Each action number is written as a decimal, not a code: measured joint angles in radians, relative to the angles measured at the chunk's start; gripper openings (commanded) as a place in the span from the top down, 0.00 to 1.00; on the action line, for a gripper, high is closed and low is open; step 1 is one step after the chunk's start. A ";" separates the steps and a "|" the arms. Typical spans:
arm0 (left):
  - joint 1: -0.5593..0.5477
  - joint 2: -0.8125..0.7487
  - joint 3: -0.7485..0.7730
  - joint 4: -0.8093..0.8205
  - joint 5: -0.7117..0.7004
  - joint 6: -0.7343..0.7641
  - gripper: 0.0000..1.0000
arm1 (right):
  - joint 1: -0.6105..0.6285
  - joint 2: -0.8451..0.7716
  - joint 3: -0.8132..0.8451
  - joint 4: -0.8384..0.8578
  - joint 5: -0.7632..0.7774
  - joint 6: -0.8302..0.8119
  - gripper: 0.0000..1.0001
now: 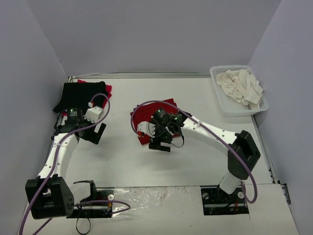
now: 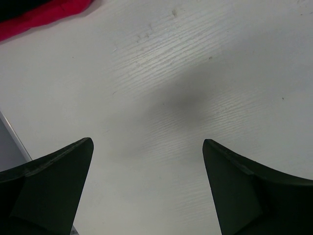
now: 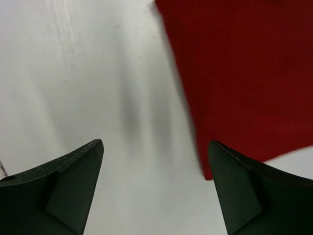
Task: Fold and stack the t-shirts
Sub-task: Fold the long partially folded tshirt into a neat square, then put the neatly folded tshirt into the corner of the board with the left arm
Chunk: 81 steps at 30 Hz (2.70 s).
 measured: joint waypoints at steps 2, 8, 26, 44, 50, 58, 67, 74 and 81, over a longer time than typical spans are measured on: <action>0.000 0.004 0.004 -0.003 0.002 -0.004 0.06 | 0.001 0.055 -0.008 -0.031 -0.055 0.008 0.18; 0.000 0.023 0.014 -0.010 0.001 -0.013 0.06 | 0.006 0.174 0.000 -0.052 -0.138 0.023 0.20; 0.000 0.016 0.014 -0.009 -0.007 -0.018 0.06 | 0.106 0.389 0.226 -0.058 -0.089 0.036 0.16; 0.000 0.014 0.014 -0.009 -0.007 -0.018 0.06 | 0.156 0.377 0.175 0.106 0.200 0.001 0.23; 0.000 0.005 0.014 -0.009 -0.007 -0.018 0.06 | 0.156 0.437 0.178 0.171 0.281 -0.006 0.36; 0.000 0.007 0.018 -0.010 -0.006 -0.018 0.06 | 0.156 0.483 0.193 0.211 0.351 -0.007 0.95; -0.001 0.087 0.080 -0.015 0.031 -0.030 0.06 | 0.133 0.543 0.282 0.211 0.391 0.002 1.00; -0.001 0.273 0.202 -0.025 0.166 -0.107 0.06 | 0.078 0.558 0.385 0.209 0.392 0.002 1.00; -0.006 0.421 0.250 0.091 0.404 -0.396 0.06 | 0.062 0.558 0.415 0.206 0.385 0.016 1.00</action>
